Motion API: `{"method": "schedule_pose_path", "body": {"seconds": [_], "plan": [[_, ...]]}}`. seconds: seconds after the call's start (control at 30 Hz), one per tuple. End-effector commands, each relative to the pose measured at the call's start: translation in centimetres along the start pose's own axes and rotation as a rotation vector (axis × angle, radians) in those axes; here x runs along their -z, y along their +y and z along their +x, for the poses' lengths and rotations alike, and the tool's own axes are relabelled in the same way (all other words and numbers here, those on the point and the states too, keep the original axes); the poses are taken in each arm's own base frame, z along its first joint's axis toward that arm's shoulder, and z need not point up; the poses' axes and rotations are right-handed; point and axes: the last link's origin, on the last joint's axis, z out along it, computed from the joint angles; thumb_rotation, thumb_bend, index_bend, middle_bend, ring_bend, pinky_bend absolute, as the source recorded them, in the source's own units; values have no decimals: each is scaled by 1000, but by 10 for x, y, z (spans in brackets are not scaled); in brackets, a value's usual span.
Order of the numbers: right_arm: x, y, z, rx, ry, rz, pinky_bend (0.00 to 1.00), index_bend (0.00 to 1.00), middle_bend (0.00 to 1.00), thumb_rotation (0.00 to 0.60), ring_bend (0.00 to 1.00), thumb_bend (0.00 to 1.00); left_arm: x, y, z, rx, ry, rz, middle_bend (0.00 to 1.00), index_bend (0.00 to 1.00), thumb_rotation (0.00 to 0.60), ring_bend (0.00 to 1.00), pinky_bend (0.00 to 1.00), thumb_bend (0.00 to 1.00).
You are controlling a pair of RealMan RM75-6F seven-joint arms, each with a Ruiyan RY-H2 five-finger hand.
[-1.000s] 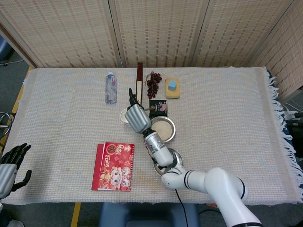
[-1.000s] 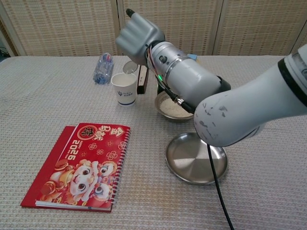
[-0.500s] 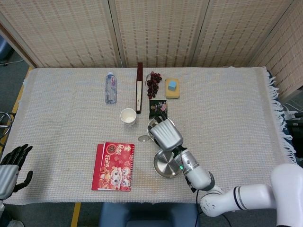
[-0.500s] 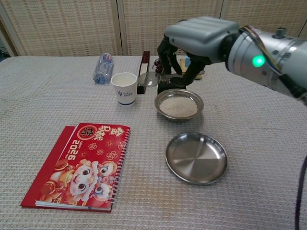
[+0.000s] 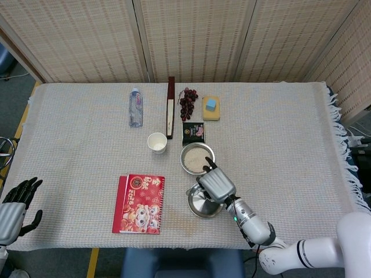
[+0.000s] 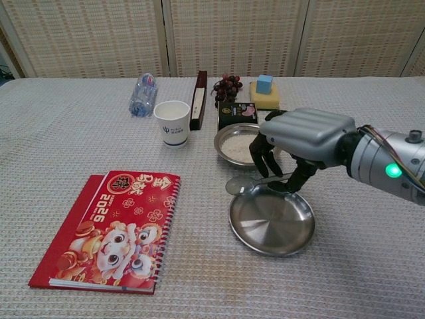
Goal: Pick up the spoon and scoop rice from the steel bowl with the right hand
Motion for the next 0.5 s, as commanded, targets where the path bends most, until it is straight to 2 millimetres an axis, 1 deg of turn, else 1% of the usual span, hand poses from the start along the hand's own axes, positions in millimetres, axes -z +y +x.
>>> {"method": "schedule_pose_path", "body": {"seconds": [0.03, 0.17, 0.23, 0.3, 0.37, 0.47, 0.5], "plan": [[-1, -4, -11, -1, -32, 11, 11, 938, 598, 600, 214, 328, 0, -1, 0, 2, 0, -1, 0, 0, 600, 0, 134, 479], [-3, -8, -20, 19, -52, 24, 11, 924, 598, 600, 214, 328, 0, -2, 1, 5, 0, 0, 0, 0, 600, 0, 134, 479], [-4, -9, -23, 33, -63, 27, 11, 887, 598, 600, 214, 327, -1, -2, 1, 5, -2, 0, 0, 0, 600, 0, 135, 480], [-5, -10, -26, 40, -74, 29, 11, 812, 598, 600, 214, 325, -1, -2, 1, 6, -4, 0, 0, 0, 600, 0, 135, 480], [-5, -10, -28, 43, -87, 29, 11, 689, 593, 600, 211, 322, -1, -2, 0, 6, -5, 0, 0, 0, 600, 0, 135, 480], [-5, -10, -30, 56, -107, 31, 10, 507, 536, 600, 183, 323, -1, -2, 0, 5, -6, 1, 0, 0, 600, 0, 135, 479], [-5, -10, -30, 60, -111, 32, 9, 468, 523, 600, 176, 323, -1, -2, 0, 4, -6, 1, 0, 0, 600, 0, 135, 479]]}}
